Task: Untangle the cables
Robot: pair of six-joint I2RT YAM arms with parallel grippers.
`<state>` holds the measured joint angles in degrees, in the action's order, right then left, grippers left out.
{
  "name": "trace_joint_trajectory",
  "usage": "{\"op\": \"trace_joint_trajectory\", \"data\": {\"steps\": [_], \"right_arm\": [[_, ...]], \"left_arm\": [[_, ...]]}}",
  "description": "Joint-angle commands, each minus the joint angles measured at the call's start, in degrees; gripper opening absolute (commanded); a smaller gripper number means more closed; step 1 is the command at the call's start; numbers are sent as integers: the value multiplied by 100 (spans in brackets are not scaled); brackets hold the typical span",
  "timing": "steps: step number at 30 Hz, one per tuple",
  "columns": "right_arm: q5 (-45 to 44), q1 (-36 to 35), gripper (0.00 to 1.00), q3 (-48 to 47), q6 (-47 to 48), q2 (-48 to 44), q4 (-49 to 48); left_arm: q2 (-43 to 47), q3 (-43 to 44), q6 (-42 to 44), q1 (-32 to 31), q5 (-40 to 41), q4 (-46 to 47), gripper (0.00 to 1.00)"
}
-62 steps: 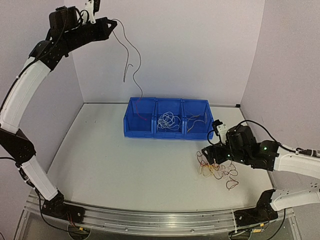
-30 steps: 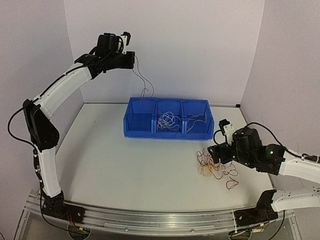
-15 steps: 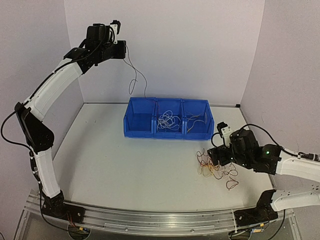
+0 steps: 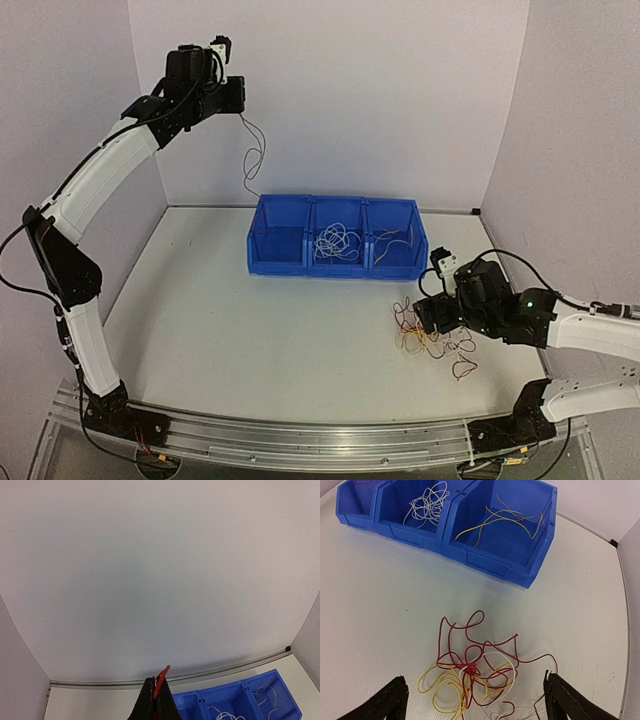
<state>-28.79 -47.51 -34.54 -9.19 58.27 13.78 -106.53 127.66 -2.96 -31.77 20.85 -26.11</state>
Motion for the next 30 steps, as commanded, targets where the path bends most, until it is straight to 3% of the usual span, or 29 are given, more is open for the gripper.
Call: {"op": "trace_joint_trajectory", "data": {"steps": [1, 8, 25, 30], "right_arm": [[-163, 14, 91, -134, 25, 7, -76], [-196, 20, 91, -109, 40, -28, -80], [-406, 17, 91, 119, 40, -249, -76], [-432, 18, 91, 139, 32, -229, -63]], "left_arm": [[-29, -314, -144, 30, -371, 116, 0], [-713, -256, -400, 29, -741, -20, 0], [-1755, -874, -700, 30, -679, 231, 0], [-2012, -835, -1055, 44, 59, -26, 0]]}}
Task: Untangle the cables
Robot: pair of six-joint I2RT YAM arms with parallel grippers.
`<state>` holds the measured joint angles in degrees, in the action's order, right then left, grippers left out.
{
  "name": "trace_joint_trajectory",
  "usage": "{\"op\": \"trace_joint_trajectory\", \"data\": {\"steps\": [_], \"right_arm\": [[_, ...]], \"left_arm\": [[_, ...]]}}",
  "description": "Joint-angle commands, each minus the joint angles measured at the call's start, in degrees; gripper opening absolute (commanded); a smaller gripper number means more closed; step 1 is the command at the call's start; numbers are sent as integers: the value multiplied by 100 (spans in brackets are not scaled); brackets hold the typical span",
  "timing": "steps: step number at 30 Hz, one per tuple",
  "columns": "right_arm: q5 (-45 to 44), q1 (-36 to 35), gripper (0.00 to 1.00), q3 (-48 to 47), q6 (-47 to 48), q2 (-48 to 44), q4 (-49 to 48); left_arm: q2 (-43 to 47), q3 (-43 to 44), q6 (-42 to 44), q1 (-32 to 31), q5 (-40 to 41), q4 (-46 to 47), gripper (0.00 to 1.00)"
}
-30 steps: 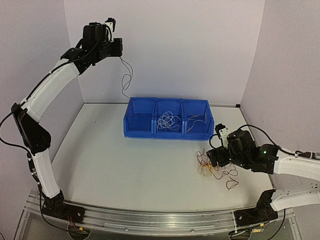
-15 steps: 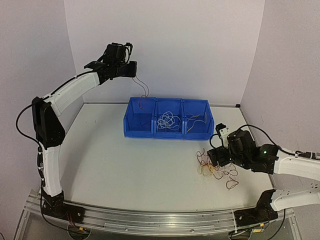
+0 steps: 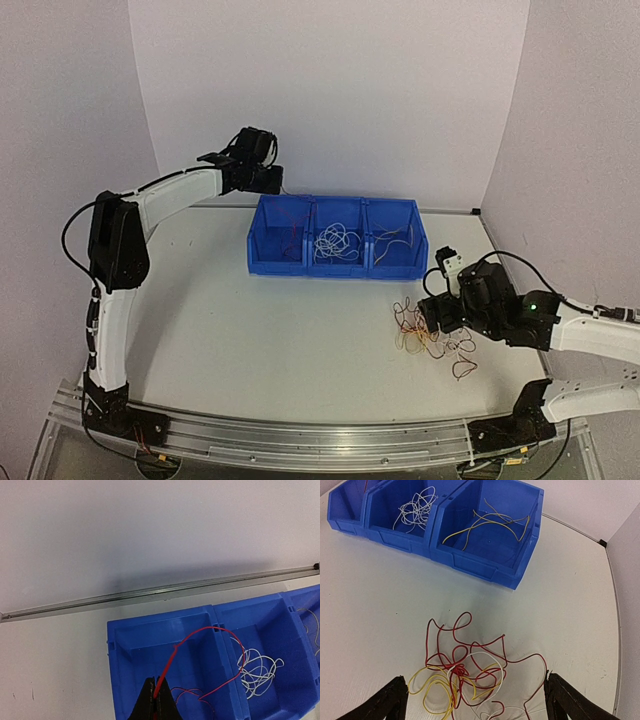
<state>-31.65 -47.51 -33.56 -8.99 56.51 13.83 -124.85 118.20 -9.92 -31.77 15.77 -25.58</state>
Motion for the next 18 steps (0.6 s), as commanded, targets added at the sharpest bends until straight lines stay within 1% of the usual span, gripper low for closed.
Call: {"op": "trace_joint_trajectory", "data": {"steps": [1, 6, 10, 13, 16, 18], "right_arm": [[-148, 17, 91, 42, 9, -47, -65], [-174, 18, 91, 63, -16, -36, -57], [-170, 15, 91, 69, -55, 5, -53], [-168, 16, 91, 72, -74, 35, -53], [-159, 15, 91, 93, -99, 61, -48], [-160, 21, 91, 105, -125, 62, -50]], "left_arm": [[-220, 137, -434, 52, 677, -160, 0], [-197, -39, -1029, 130, 1325, -499, 0], [27, -360, -1263, 220, 1443, -518, 0], [114, -592, -1115, 219, 1201, -349, 0], [68, -635, -942, 211, 574, -259, 0], [87, -765, -768, 194, -48, 12, 0]]}}
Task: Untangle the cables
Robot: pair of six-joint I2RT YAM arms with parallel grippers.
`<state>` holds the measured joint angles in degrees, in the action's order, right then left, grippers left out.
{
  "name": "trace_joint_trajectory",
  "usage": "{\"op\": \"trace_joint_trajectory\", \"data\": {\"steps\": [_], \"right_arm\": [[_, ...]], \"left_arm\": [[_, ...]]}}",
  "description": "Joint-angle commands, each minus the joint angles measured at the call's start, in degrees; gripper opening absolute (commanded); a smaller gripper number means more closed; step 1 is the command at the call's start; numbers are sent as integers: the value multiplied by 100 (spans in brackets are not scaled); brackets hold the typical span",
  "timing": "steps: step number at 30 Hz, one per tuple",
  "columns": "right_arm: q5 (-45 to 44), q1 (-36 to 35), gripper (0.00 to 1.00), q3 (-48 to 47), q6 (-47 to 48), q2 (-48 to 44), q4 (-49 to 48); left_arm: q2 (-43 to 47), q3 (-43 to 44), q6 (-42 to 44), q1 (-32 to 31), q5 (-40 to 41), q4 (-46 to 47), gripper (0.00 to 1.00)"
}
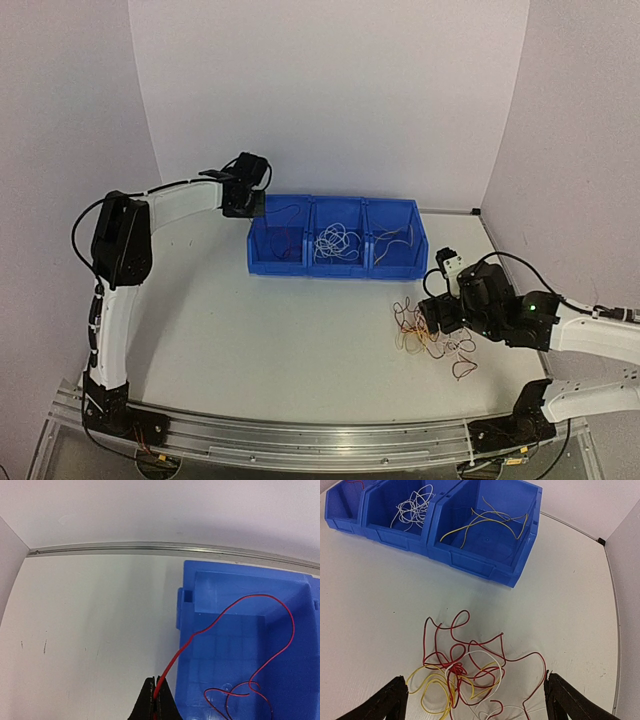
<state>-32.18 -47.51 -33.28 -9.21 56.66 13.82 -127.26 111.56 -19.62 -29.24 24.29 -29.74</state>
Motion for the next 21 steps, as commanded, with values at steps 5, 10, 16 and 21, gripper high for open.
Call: {"op": "trace_joint_trajectory", "data": {"steps": [5, 10, 16, 21], "right_arm": [[-89, 17, 91, 145, -187, 2, -46], [-105, 14, 91, 206, -253, -104, -47], [-117, 16, 91, 243, -248, -173, -27], [-129, 15, 91, 225, -226, -196, 11]], "left_arm": [[354, -150, 404, -175, -1446, 804, 0], [151, 82, 443, -217, -1608, 796, 0], [-314, 485, 393, -260, -1722, 619, 0], [-907, 1036, 382, -267, -1825, 391, 0]]}}
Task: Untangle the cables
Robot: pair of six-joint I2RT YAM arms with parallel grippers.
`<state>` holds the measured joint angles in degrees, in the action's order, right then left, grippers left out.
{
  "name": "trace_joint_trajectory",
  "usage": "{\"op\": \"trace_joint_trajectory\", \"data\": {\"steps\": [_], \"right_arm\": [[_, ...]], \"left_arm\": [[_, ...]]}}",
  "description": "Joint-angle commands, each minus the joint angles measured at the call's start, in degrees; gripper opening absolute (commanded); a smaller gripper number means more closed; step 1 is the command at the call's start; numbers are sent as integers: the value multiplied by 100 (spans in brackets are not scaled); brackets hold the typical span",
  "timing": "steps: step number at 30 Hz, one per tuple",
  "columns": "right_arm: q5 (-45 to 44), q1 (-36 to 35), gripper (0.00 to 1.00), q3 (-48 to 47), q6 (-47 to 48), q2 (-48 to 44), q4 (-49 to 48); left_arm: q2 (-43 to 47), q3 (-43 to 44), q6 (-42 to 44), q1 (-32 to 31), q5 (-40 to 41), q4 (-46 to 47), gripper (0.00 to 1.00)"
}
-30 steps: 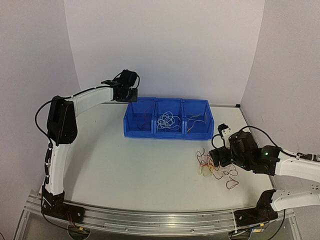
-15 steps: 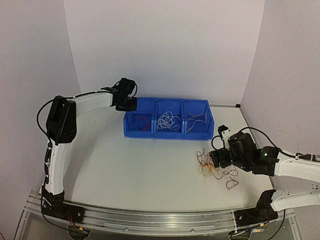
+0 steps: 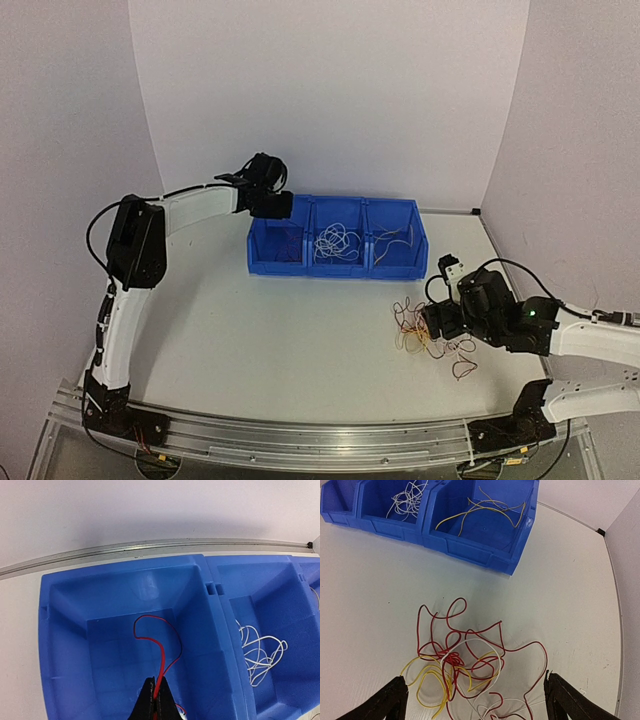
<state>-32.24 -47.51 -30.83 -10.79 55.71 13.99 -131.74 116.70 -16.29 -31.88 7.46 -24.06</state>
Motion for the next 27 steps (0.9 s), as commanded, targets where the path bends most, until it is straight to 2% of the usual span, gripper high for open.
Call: {"op": "trace_joint_trajectory", "data": {"steps": [1, 5, 11, 16, 20, 24, 27], "right_arm": [[-124, 17, 91, -26, -60, -102, 6], [-157, 14, 91, -52, -54, -135, 67], [-237, 19, 91, -45, -14, -204, 112], [-217, 18, 91, -64, -1, -204, 129], [-174, 17, 91, -64, -8, -237, 136], [-146, 13, 91, -65, -10, -287, 139], [-105, 18, 91, -64, -11, -308, 139]], "left_arm": [[-570, 684, 47, -3, -144, -254, 0], [-803, 1078, 35, -10, -162, -477, 0], [-700, 1181, 73, -20, -71, -486, 3], [-680, 1285, 45, -20, -102, -650, 18], [-528, 1278, 54, -19, -39, -774, 24], [-272, 1210, 79, -42, -35, -836, 41], [-35, 1181, 129, -109, 28, -878, 49]]}}
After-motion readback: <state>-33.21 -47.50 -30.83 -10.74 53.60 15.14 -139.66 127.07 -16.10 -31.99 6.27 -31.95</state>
